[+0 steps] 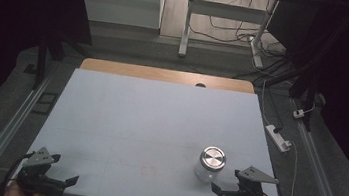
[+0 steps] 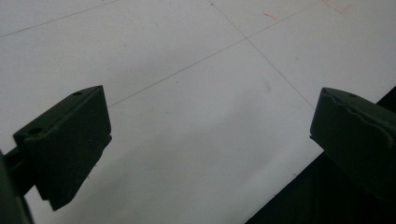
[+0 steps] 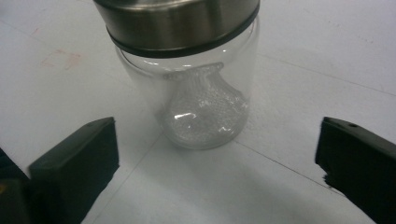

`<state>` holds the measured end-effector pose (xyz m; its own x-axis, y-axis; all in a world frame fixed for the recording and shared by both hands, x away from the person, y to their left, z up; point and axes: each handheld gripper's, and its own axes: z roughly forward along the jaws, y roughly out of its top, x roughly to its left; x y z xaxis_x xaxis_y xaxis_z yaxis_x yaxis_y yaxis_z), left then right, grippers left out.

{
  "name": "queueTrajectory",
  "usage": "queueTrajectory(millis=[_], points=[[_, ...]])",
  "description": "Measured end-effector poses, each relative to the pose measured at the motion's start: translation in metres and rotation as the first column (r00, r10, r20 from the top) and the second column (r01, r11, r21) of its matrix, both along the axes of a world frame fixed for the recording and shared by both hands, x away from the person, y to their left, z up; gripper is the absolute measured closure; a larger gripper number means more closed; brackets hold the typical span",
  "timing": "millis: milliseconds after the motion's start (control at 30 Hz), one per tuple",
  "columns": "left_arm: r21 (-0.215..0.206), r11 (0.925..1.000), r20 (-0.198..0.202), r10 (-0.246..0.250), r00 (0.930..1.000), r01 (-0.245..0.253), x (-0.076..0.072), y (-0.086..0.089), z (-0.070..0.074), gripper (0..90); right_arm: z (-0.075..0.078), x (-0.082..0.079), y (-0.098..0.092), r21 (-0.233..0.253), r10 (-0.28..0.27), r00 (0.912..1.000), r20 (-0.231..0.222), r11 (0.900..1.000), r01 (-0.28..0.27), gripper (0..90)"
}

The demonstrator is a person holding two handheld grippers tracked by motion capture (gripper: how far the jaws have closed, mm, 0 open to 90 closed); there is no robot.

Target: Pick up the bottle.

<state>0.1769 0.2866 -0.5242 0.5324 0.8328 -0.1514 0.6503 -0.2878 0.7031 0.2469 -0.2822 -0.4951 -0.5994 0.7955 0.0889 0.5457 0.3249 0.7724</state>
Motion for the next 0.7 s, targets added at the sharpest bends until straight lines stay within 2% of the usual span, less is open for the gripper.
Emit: queueTrajectory(millis=[300,500,700], points=[[-0.008,1.0,-0.007,-0.001,1.0,0.001,0.0007,0.0009,-0.0003,0.0,0.0009,0.0006,0.0045,-0.036,0.063,0.998,0.006,0.997,-0.062,0.0],[-0.02,0.9998,-0.011,0.003,0.9999,-0.003,0.0009,0.0025,-0.0003,0.0,0.005,0.0029,0.0073,-0.036,0.068,0.9975,0.018,0.997,-0.067,0.0],[-0.022,0.9997,-0.015,0.006,0.9999,-0.006,0.0012,0.0025,-0.0006,0.0,0.0066,0.0078,0.01,-0.027,0.069,0.9976,-0.01,0.997,-0.069,0.0]])
